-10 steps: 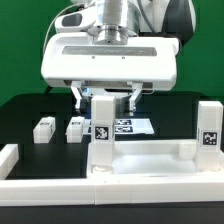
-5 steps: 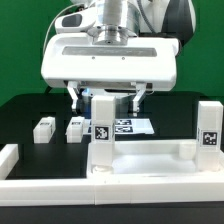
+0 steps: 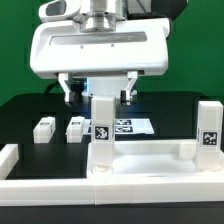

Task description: Assemble desk

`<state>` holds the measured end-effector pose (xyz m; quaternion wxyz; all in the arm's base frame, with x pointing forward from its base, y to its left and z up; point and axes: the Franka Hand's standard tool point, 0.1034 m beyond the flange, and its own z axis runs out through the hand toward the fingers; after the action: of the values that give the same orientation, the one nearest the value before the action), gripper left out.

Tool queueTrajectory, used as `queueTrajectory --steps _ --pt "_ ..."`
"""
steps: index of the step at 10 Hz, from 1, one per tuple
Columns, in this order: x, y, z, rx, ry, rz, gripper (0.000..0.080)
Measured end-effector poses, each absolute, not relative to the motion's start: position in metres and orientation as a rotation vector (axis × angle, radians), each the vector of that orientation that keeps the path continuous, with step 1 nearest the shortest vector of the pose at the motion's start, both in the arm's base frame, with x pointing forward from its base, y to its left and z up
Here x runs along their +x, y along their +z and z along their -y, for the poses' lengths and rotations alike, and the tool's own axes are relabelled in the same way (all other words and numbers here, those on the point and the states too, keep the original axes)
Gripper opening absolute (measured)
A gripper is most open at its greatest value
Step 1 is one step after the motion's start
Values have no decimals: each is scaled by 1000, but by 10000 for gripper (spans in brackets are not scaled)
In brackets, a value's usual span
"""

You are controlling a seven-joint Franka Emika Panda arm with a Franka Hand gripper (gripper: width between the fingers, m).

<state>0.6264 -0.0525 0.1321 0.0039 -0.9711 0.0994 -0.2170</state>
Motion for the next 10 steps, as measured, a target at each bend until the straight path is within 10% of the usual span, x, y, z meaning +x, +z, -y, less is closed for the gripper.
queueTrajectory --steps 9,10 --pt "641 118 48 -3042 -111 -309 649" --pt "641 117 48 -3042 -110 -308 527"
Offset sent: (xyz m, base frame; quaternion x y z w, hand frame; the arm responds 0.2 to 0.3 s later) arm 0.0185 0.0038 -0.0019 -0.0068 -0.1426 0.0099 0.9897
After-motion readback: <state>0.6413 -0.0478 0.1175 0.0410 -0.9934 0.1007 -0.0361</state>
